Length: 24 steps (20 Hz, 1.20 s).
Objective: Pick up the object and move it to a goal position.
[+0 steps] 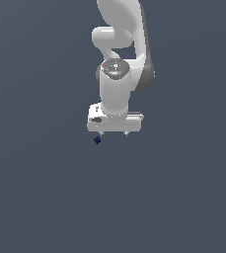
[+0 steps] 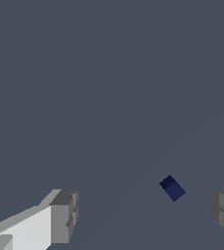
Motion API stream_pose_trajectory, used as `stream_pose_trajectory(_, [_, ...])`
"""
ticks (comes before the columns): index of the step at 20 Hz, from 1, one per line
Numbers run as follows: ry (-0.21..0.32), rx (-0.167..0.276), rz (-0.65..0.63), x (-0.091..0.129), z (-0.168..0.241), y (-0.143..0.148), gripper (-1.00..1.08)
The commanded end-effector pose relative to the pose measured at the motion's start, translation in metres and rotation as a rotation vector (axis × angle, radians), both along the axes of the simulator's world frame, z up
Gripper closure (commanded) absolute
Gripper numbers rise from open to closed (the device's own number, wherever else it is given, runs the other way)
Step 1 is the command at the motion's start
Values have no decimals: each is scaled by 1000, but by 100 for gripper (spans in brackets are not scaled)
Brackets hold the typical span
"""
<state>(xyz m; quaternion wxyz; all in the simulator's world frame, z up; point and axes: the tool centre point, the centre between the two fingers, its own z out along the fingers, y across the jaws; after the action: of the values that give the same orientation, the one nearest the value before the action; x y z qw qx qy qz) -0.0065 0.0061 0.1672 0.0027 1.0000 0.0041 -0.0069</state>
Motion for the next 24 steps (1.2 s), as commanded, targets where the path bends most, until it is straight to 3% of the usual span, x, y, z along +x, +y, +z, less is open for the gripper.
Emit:
stream_pose_trajectory(1, [0,0,0,0,0,0,-92])
stream_pose_trajectory(12, [7,8,-59,-4,9,-27,-92])
stream_pose_trajectory(24, [6,3,46,-10,-10,-39,-92])
